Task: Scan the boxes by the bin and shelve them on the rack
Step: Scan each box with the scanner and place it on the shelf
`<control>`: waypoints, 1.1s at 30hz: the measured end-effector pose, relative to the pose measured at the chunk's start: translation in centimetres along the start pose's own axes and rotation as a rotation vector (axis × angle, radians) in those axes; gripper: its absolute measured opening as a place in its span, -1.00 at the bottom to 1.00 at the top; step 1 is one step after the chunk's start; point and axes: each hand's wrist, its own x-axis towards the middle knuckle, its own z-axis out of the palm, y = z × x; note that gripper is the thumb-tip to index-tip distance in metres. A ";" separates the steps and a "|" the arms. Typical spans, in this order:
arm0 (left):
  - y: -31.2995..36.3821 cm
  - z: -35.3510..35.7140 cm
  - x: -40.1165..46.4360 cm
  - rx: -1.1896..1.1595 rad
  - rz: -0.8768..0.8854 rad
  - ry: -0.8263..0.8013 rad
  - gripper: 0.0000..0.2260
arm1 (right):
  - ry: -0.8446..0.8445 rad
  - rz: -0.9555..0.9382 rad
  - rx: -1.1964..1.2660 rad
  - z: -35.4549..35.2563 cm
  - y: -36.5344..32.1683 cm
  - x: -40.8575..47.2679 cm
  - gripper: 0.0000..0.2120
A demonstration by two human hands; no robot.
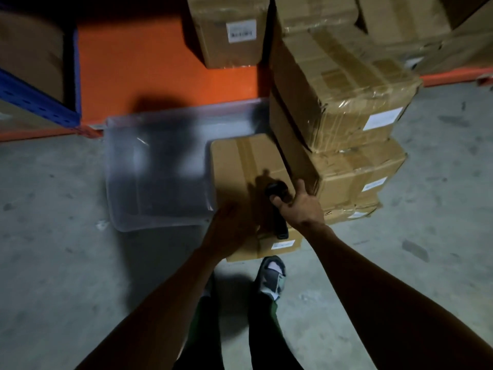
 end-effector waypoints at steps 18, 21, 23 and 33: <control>-5.4 4.8 0.1 0.292 0.253 0.040 -0.47 | 0.265 -0.067 0.645 4.9 2.6 -1.6 -0.29; -4.9 2.0 1.2 0.121 0.213 0.142 -0.62 | 0.315 -0.133 0.777 3.0 2.9 -3.6 -0.28; -4.5 -0.1 2.5 0.182 0.239 0.243 -0.62 | 0.313 -0.179 0.869 2.1 2.8 -4.3 -0.29; -4.5 -9.2 12.1 0.421 0.305 0.312 -0.39 | 0.388 -0.245 0.953 3.0 0.3 -5.5 -0.48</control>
